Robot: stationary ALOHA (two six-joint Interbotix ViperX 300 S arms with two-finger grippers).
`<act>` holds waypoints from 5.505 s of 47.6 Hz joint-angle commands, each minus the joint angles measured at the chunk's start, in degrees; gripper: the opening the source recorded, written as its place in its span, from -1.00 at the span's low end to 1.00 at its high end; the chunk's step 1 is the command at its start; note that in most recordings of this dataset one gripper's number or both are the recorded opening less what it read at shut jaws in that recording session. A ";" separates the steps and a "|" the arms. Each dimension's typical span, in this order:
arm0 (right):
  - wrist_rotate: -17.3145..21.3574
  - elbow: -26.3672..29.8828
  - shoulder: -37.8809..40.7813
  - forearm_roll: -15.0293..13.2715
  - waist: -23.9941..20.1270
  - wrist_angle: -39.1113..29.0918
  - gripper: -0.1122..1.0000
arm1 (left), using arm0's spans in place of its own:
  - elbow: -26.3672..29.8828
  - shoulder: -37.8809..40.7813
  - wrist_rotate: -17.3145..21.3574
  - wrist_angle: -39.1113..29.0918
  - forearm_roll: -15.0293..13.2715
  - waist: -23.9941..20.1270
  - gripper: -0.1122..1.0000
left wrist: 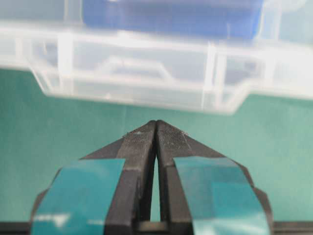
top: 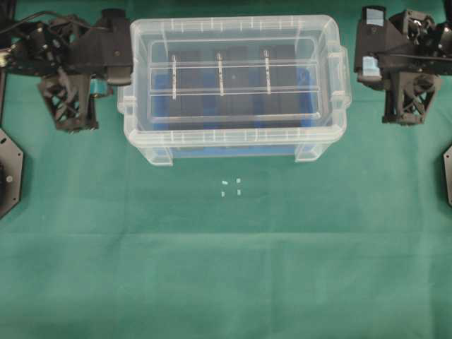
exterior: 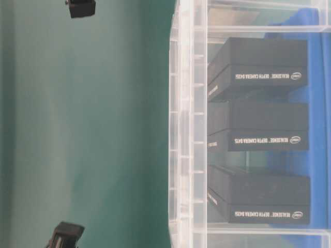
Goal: Clamp the lid of the box with both arms, then lift and open it.
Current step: 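Move both grippers onto the lid's short edges and clamp them, then lift the clear lid upward off the box with both grippers, then carry the lid toward the front of the table with both grippers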
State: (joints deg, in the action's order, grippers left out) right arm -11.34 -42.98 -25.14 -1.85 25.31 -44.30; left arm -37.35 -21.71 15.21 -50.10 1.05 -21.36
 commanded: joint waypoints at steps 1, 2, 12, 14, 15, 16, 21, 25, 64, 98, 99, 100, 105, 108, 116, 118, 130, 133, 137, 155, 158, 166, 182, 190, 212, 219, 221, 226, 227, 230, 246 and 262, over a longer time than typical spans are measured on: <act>-0.18 2.37 0.88 -0.09 -0.26 0.79 -0.80 | 2.29 0.97 0.09 0.70 0.18 -0.44 -0.77; -0.18 2.55 1.14 -0.09 -0.26 0.88 -0.80 | 2.46 1.23 0.09 0.79 0.18 -0.53 -0.77; -0.26 4.92 3.60 -0.09 -1.14 1.23 -0.80 | 3.60 3.08 0.26 1.05 0.18 -0.62 -0.77; -0.26 5.36 4.04 -0.09 -1.23 1.23 -0.80 | 3.69 3.08 0.26 1.05 0.18 -0.62 -0.77; -0.26 5.71 4.39 -0.09 -1.32 1.32 -0.80 | 3.69 3.08 0.26 0.97 0.18 -0.62 -0.77; -0.26 5.98 4.57 -0.09 -1.41 1.32 -0.80 | 3.69 3.08 0.26 1.05 0.18 -0.62 -0.77; -0.18 6.86 5.71 -0.09 -1.76 1.49 -0.80 | 3.52 2.90 0.26 0.97 0.18 -0.62 -0.77; -0.26 7.47 6.33 -0.09 -2.02 1.58 -0.80 | 3.25 2.64 0.26 1.05 0.18 -0.62 -0.77; 0.18 8.53 5.19 -0.09 -3.25 1.05 -0.80 | 3.60 1.41 -0.09 0.44 0.09 -0.09 -0.77; 0.18 13.01 2.81 -0.09 -3.69 -3.60 -0.80 | 9.40 0.26 -0.18 -5.98 0.26 0.88 -0.77; 0.18 13.10 2.72 -0.09 -3.69 -3.69 -0.80 | 9.58 0.26 -0.18 -6.06 0.26 0.97 -0.77; 0.18 13.10 2.55 -0.09 -3.69 -3.87 -0.80 | 9.76 0.18 -0.18 -6.15 0.35 1.05 -0.77; 0.18 13.45 1.93 -0.09 -3.69 -3.96 -0.80 | 10.81 0.18 -0.18 -7.03 0.53 1.41 -0.77; 0.18 13.45 1.67 -0.09 -3.69 -4.04 -0.80 | 11.43 0.18 -0.18 -7.73 0.53 1.49 -0.77; 0.18 13.45 1.23 -0.09 -3.87 -4.48 -0.80 | 12.13 0.18 -0.09 -8.61 0.53 1.76 -0.77; 0.18 13.45 1.23 -0.09 -3.87 -4.48 -0.80 | 12.04 0.18 -0.18 -8.61 0.53 1.76 -0.77; 0.35 13.45 1.05 -0.09 -5.98 -5.71 -0.80 | 12.30 0.09 -0.88 -9.05 0.53 3.87 -0.77; 0.79 13.45 0.79 -0.09 -6.77 -6.15 -0.80 | 12.30 0.09 -1.49 -9.58 0.53 4.48 -0.77; 2.64 13.45 0.35 -0.09 -7.73 -6.33 -0.80 | 12.30 0.09 -2.81 -10.28 0.53 5.45 -0.77; 13.71 13.45 -0.44 -5.62 -17.84 -8.88 -0.80 | 12.48 0.09 -10.20 -13.10 1.14 13.97 -0.77; 15.91 13.36 -0.44 -7.21 -20.13 -9.40 -0.80 | 12.57 0.00 -11.69 -13.71 1.23 15.29 -0.77; 23.38 13.18 -0.26 -12.04 -25.84 -10.90 -0.80 | 12.48 0.00 -15.47 -14.24 1.76 19.34 -0.77; 37.71 13.89 1.41 -18.63 -37.35 -15.12 -0.80 | 12.48 0.35 -23.03 -14.24 1.93 27.25 -0.77; 42.01 14.59 2.55 -19.69 -41.48 -16.44 -0.80 | 12.48 0.53 -26.63 -14.24 1.93 30.41 -0.77; 48.43 17.14 6.24 -21.62 -47.90 -18.46 -0.80 | 12.57 0.97 -33.22 -14.24 1.93 36.91 -0.77; 49.13 17.14 6.42 -21.71 -48.43 -18.37 -0.80 | 12.48 0.97 -34.37 -14.41 1.93 37.35 -0.77; 49.13 17.14 6.50 -21.71 -48.52 -18.37 -0.80 | 12.48 0.97 -34.37 -14.41 2.02 37.44 -0.77; 49.13 17.14 7.12 -21.71 -48.43 -18.37 -0.80 | 12.39 0.97 -34.45 -14.24 1.93 37.53 -0.77; 49.13 17.14 7.21 -21.80 -48.52 -18.37 -0.80 | 12.39 1.05 -34.45 -14.24 1.93 37.53 -0.77; 49.22 17.23 7.56 -21.71 -48.52 -18.37 -0.80 | 12.39 1.05 -34.45 -14.06 1.93 37.71 -0.77; 52.29 15.12 10.90 -21.71 -48.96 -15.56 -0.80 | 9.14 3.60 -34.45 -9.49 2.02 37.79 -0.77; 56.95 11.69 13.27 -21.62 -50.19 -9.32 -0.80 | 4.75 4.92 -36.30 -1.32 1.76 39.29 -0.77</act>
State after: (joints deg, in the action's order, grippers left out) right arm 43.42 -32.34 -11.95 -22.41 -25.40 -57.13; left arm -33.22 -16.61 -19.86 -56.16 2.37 18.54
